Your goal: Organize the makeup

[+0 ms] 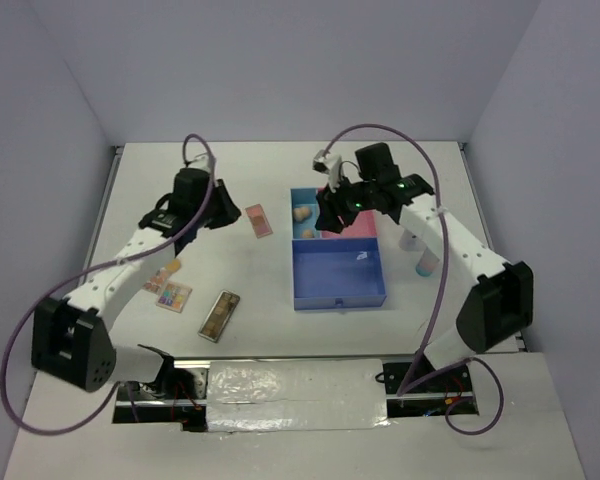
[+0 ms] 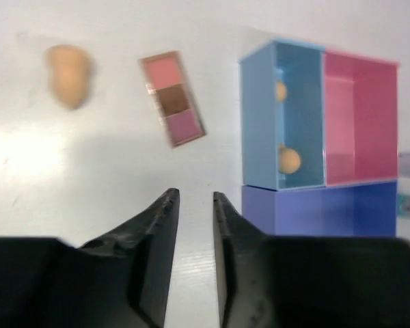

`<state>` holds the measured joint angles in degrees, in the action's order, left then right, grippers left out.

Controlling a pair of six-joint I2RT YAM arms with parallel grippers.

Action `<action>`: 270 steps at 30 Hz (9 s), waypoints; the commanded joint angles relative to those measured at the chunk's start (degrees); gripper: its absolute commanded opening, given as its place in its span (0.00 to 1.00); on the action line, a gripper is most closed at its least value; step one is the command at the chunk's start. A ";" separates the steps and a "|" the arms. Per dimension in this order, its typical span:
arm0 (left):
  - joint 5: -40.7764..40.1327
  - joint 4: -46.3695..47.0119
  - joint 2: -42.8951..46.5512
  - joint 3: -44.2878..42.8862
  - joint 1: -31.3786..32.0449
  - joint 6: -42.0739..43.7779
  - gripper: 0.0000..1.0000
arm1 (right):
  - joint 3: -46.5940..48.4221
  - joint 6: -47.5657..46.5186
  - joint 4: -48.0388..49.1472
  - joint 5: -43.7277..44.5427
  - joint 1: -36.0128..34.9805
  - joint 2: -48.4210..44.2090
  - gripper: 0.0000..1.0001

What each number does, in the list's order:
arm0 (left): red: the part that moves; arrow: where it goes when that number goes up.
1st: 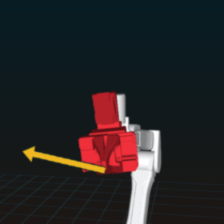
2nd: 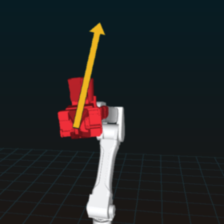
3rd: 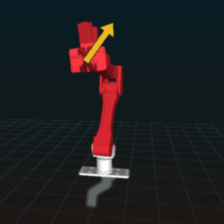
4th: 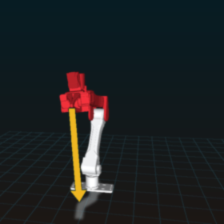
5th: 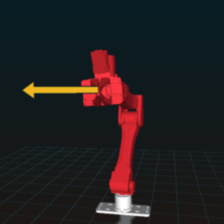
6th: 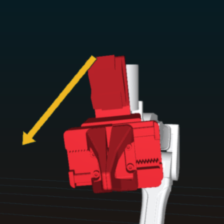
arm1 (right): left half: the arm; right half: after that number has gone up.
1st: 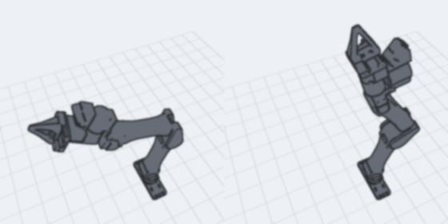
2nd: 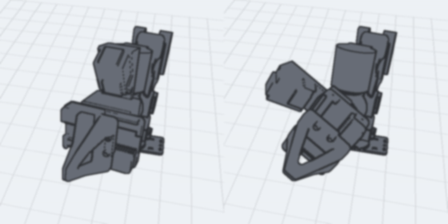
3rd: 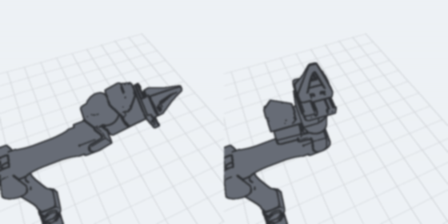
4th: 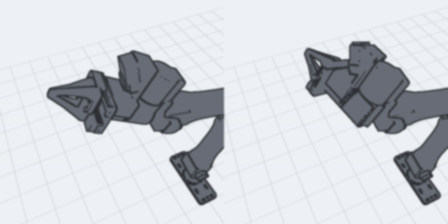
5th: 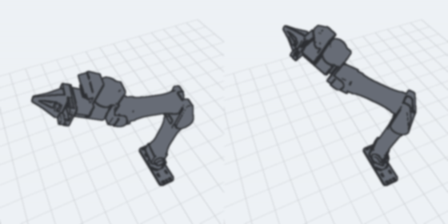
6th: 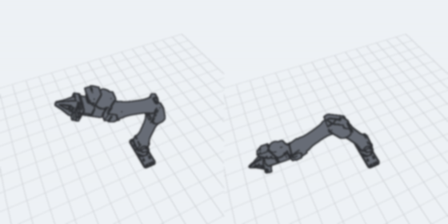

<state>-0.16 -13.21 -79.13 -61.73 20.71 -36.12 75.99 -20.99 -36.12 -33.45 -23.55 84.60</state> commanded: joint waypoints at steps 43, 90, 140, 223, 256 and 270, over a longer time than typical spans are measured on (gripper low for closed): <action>-23.21 -19.92 46.00 12.42 -7.09 -7.82 0.76 | 59.89 70.56 21.62 10.51 -17.76 68.24 0.61; -16.01 -11.84 43.37 22.09 -7.09 -10.90 0.34 | 24.32 18.66 9.35 -6.46 -5.20 23.53 0.00; -16.88 -11.31 13.14 17.61 -18.07 -7.57 0.50 | 4.45 -6.87 0.60 -10.05 10.19 0.24 0.80; 23.10 13.65 -36.44 -24.84 3.28 -3.17 0.40 | -7.79 -2.56 5.18 -0.22 11.86 -11.47 0.85; 5.54 10.58 5.55 6.43 2.67 0.79 0.75 | -8.84 -5.01 -0.08 -5.74 43.22 -22.11 0.57; 1.84 11.90 22.70 23.49 1.53 -5.10 0.82 | -11.90 -30.95 -22.50 -11.28 56.07 -19.12 0.95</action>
<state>3.05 -2.98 -58.22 -39.77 22.41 -39.31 65.58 -46.46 -55.11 -43.81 32.27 64.79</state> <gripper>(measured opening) 0.819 0.945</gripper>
